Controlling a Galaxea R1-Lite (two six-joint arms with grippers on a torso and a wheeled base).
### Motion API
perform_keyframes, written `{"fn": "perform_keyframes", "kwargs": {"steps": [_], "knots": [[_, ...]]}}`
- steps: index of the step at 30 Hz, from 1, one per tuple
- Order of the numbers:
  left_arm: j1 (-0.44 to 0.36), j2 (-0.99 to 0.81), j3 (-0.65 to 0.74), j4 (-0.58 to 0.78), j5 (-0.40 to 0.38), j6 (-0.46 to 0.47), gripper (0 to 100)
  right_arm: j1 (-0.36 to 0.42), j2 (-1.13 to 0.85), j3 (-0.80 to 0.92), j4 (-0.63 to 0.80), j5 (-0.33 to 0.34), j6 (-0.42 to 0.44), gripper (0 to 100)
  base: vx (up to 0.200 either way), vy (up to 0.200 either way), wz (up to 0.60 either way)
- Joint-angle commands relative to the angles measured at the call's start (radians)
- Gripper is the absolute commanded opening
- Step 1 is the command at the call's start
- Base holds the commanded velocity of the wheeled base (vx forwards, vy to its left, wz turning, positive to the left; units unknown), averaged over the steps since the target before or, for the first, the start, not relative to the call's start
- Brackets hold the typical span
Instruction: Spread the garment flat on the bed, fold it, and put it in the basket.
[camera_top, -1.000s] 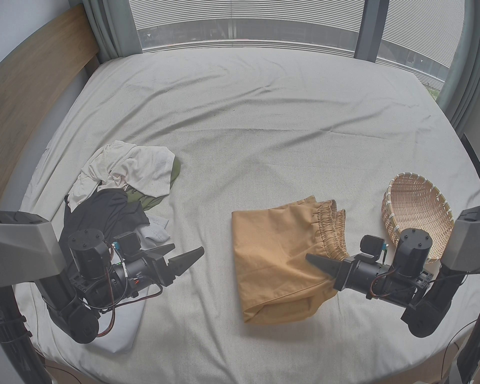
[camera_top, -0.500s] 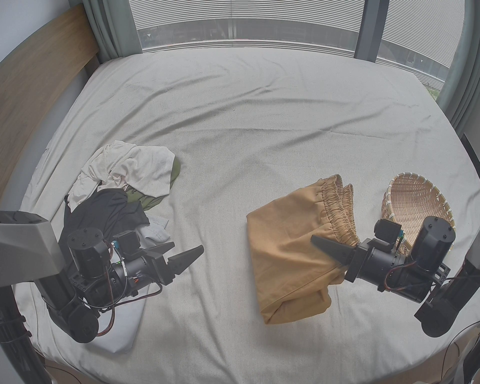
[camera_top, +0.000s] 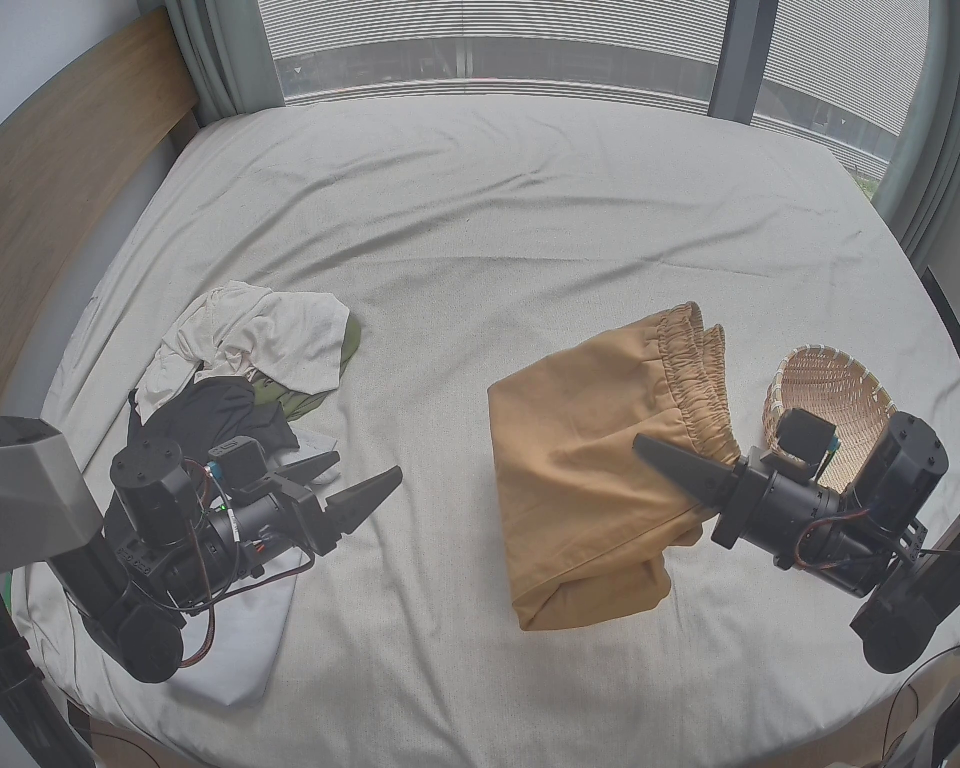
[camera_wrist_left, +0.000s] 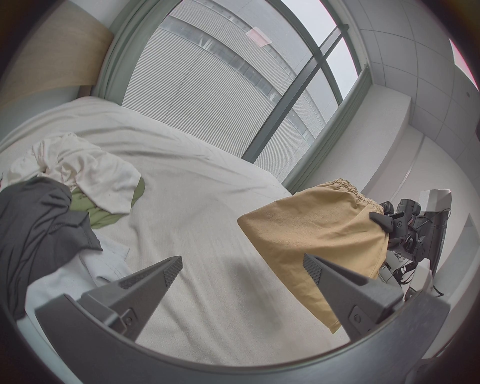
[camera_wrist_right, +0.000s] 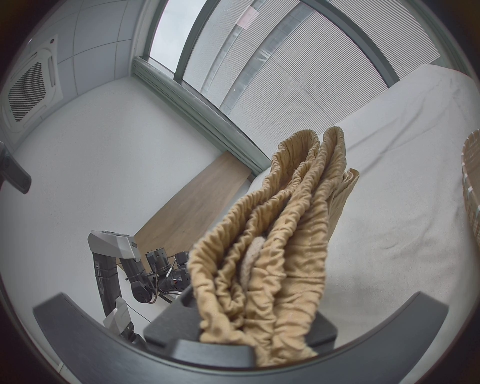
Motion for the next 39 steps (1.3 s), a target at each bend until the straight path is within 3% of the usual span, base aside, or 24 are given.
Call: {"fn": "perform_keyframes", "kwargs": {"steps": [1, 5, 16, 20, 21, 23, 32, 39], "knots": [[0.000, -0.032, -0.001, 0.000, 0.001, 0.016, 100, 0.007, -0.045, -0.007, 0.000, 0.000, -0.001, 0, 0.000, 0.000, 0.00], [0.001, -0.028, 0.004, 0.000, -0.004, 0.077, 100, 0.014, -0.066, -0.009, 0.000, 0.000, -0.001, 0, 0.000, 0.000, 0.00], [0.000, -0.031, 0.004, 0.000, -0.005, 0.078, 100, -0.019, -0.097, -0.012, 0.000, -0.001, -0.037, 0, 0.000, 0.000, 0.00], [0.000, -0.031, 0.002, 0.000, -0.005, 0.075, 100, -0.077, -0.102, -0.021, 0.000, -0.001, -0.050, 0, 0.000, 0.000, 0.00], [0.000, -0.031, 0.004, 0.000, -0.005, 0.074, 100, -0.132, -0.102, -0.024, 0.001, 0.000, -0.067, 0, 0.000, 0.000, 0.00], [0.000, -0.031, 0.002, 0.000, -0.005, 0.074, 100, -0.164, -0.103, -0.025, 0.001, 0.007, -0.067, 0, 0.000, 0.000, 0.00], [0.000, -0.031, 0.004, 0.000, -0.005, 0.074, 100, -0.244, -0.103, -0.059, 0.009, 0.010, -0.067, 0, 0.000, 0.000, 0.00], [0.000, -0.026, 0.004, 0.000, -0.005, 0.074, 100, -0.384, -0.100, -0.084, 0.010, 0.008, -0.084, 0, 0.000, 0.000, 0.00]]}}
